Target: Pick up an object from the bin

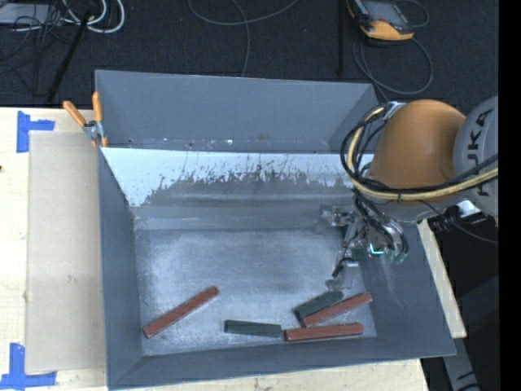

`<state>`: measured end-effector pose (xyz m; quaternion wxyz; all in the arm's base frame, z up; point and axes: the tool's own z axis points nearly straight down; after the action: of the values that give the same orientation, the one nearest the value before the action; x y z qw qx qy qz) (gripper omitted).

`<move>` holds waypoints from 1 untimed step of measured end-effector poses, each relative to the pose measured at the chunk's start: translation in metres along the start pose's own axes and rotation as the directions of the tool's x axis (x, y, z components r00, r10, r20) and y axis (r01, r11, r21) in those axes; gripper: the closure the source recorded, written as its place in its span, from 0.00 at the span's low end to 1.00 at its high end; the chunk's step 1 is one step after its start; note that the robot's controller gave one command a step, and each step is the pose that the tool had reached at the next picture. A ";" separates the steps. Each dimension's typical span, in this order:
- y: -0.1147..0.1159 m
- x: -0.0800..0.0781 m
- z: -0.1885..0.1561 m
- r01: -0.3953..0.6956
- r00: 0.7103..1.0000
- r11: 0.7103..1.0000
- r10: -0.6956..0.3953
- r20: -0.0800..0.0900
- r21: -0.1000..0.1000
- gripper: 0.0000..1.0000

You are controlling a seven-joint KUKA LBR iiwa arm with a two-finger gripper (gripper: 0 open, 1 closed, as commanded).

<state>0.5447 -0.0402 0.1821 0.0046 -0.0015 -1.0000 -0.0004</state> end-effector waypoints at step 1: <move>-0.011 0.042 0.116 0.183 0.983 0.983 -0.183 -0.001 0.000 0.00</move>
Offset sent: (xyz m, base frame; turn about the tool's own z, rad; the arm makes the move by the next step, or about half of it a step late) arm -0.0403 -0.0114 -0.1121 -0.1844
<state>0.5017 -0.0510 0.0668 0.0049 0.0905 -0.9959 -0.0009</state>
